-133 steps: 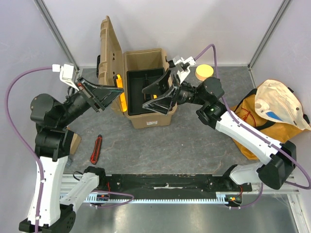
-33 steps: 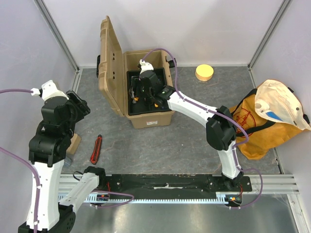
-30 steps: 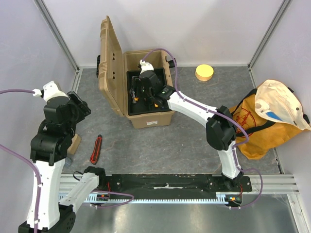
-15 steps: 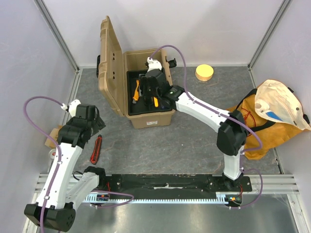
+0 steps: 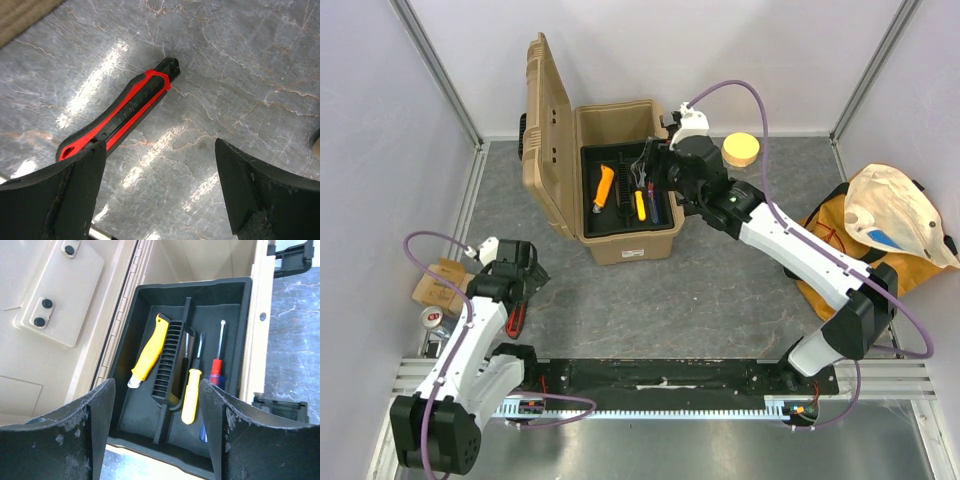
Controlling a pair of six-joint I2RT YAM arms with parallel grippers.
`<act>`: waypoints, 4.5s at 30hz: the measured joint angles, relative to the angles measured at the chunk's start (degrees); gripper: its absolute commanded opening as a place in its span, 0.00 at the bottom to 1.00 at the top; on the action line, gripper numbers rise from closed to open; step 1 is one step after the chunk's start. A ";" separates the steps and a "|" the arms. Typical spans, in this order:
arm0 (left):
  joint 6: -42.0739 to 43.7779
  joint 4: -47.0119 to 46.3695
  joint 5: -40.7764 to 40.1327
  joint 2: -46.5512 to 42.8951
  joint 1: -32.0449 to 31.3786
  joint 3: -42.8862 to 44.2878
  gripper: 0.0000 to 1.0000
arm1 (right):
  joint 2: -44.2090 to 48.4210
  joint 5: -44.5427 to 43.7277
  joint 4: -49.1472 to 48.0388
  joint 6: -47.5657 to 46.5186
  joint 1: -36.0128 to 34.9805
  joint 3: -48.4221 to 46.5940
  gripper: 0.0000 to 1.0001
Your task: Pack the tool kit
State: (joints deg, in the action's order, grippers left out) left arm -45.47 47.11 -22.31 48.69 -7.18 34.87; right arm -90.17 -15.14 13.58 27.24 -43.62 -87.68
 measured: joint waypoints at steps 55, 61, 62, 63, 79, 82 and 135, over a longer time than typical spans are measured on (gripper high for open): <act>0.87 -22.03 22.03 14.93 11.54 -6.01 0.93 | 7.34 7.61 -0.63 1.27 4.52 9.29 0.80; 0.94 -24.04 22.88 14.60 9.35 -6.80 0.92 | 7.82 8.22 -0.68 1.27 4.74 9.31 0.80; 0.98 -24.50 22.84 14.32 8.72 -7.13 0.91 | 7.82 8.33 -0.68 1.27 4.79 9.31 0.80; 0.98 -24.72 22.73 14.12 8.09 -7.32 0.90 | 7.82 8.46 -0.68 1.29 4.85 9.33 0.80; 1.07 -20.20 13.75 21.46 -0.74 -2.51 0.70 | 7.82 9.35 -0.68 1.79 4.85 9.44 0.80; 1.09 -18.60 12.76 23.61 -1.29 -0.85 0.62 | 7.82 9.38 -0.68 1.88 4.87 9.51 0.80; 13.81 -3.96 40.85 1.36 -1.95 62.47 0.02 | 11.37 43.85 -22.21 3.41 4.87 14.10 0.95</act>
State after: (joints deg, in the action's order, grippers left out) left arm -31.66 43.16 18.55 50.04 -9.13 97.34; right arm -78.81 28.71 -8.62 30.65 -38.74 -73.58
